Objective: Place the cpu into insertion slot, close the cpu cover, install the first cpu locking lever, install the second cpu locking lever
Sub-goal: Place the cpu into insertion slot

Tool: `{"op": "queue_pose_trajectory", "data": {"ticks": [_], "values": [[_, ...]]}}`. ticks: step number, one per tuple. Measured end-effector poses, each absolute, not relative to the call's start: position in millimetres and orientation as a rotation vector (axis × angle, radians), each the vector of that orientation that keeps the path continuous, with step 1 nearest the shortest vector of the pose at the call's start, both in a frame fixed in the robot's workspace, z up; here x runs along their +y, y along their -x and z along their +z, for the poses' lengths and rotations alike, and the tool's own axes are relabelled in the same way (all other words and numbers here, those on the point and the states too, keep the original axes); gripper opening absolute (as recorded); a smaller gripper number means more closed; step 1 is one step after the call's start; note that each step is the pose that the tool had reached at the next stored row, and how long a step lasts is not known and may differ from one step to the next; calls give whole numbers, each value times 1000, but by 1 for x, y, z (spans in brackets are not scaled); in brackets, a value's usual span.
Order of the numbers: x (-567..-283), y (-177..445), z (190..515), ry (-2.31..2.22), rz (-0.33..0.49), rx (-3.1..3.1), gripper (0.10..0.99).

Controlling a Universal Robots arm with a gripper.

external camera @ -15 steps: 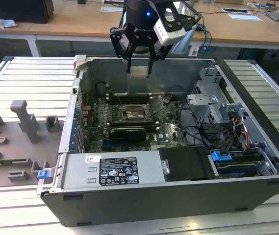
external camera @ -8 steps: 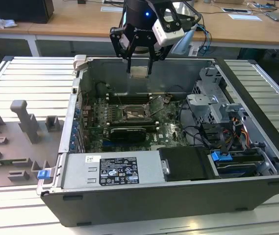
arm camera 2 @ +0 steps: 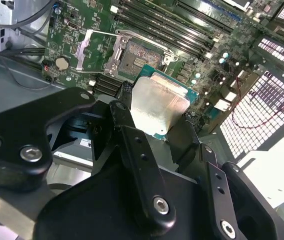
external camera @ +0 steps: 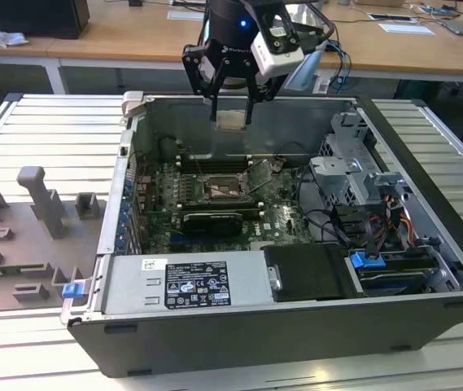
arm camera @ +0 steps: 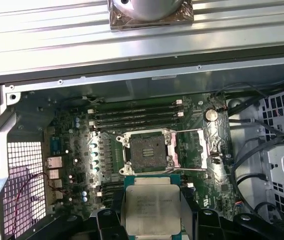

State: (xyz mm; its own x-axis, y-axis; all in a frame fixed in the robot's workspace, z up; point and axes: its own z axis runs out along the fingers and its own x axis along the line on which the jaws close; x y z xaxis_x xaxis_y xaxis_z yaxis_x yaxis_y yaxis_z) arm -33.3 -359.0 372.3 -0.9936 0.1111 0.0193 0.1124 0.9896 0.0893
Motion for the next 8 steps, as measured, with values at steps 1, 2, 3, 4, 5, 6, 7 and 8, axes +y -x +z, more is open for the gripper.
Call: {"op": "queue_pose_trajectory", "data": {"ticks": [1,2,3,4,5,6,7,8], "values": [[-359,33,372,182,-141,-3119,533],[-359,33,372,187,-141,-3119,533],[-359,33,372,190,-141,-3119,533],[-359,33,372,197,-141,-3119,533],[-359,33,372,203,-142,-3118,533],[-359,33,372,208,-142,-3118,533],[-359,33,372,212,-142,-3118,533],[-359,33,372,216,-142,-3118,533]]}}
